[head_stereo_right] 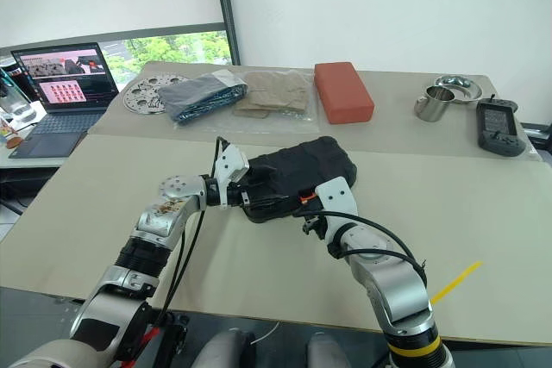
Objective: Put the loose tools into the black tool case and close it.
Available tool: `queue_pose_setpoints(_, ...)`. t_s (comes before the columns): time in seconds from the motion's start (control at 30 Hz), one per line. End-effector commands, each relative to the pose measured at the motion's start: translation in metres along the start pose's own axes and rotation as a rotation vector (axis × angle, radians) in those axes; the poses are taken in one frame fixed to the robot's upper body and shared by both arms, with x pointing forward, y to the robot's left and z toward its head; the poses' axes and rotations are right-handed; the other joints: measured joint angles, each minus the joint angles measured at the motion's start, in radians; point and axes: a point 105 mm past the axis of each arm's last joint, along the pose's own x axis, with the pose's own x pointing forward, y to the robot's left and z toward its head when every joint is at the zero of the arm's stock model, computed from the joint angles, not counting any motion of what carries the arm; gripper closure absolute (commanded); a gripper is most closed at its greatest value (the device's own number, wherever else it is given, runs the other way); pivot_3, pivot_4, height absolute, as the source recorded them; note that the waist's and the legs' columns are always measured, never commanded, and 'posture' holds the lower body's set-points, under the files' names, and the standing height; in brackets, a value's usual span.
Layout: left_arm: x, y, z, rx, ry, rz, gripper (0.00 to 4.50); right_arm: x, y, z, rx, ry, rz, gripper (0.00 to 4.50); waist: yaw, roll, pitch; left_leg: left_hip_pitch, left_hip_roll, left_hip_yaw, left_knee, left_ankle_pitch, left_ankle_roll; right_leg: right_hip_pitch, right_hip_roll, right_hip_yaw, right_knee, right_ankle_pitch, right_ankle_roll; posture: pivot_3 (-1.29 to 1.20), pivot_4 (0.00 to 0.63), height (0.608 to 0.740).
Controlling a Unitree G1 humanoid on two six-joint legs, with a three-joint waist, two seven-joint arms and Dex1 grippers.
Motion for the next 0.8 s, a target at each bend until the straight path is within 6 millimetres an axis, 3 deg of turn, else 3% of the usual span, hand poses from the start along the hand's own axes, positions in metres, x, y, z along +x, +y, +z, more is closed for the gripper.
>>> queue_pose_setpoints(0.03, 0.007, -0.012, -0.028, -0.067, 0.083, -0.033, 0.26, -0.002, 0.004, 0.026, -0.035, -0.111, 0.013, 2.83, 0.000, 0.000, 0.000, 0.000, 0.000, 0.000, 0.000, 0.000, 0.000, 0.000, 0.000, 0.000, 0.000, 0.000, 0.000, 0.00, 0.150, 0.740)
queue_pose_setpoints(0.07, 0.007, -0.012, -0.028, -0.067, 0.083, -0.033, 0.26, -0.003, 0.004, 0.026, -0.037, -0.108, 0.015, 2.32, 0.000, 0.000, 0.000, 0.000, 0.000, 0.000, 0.000, 0.000, 0.000, 0.000, 0.000, 0.000, 0.000, 0.000, 0.000, 0.00, 0.150, 0.740)
queue_pose_setpoints(0.1, 0.007, -0.012, -0.029, -0.067, 0.083, -0.033, 0.26, -0.004, 0.003, 0.025, -0.038, -0.103, 0.016, 2.19, 0.000, 0.000, 0.000, 0.000, 0.000, 0.000, 0.000, 0.000, 0.000, 0.000, 0.000, 0.000, 0.000, 0.000, 0.000, 0.00, 0.150, 0.740)
queue_pose_setpoints(0.5, 0.006, -0.011, -0.030, -0.067, 0.085, -0.031, 0.26, -0.024, 0.000, 0.019, -0.047, -0.077, 0.015, 2.19, 0.003, 0.000, 0.000, 0.000, 0.000, 0.000, -0.001, 0.000, 0.000, 0.000, -0.001, -0.001, -0.001, 0.000, 0.000, 0.00, 0.150, 0.740)
queue_pose_setpoints(0.8, 0.007, -0.013, -0.031, -0.068, 0.087, -0.040, 0.26, -0.024, 0.001, 0.019, -0.051, -0.071, 0.014, 2.19, 0.003, -0.001, 0.000, 0.000, -0.001, -0.001, -0.001, 0.000, 0.000, 0.000, -0.001, -0.001, -0.002, 0.000, 0.000, 0.00, 0.150, 0.740)
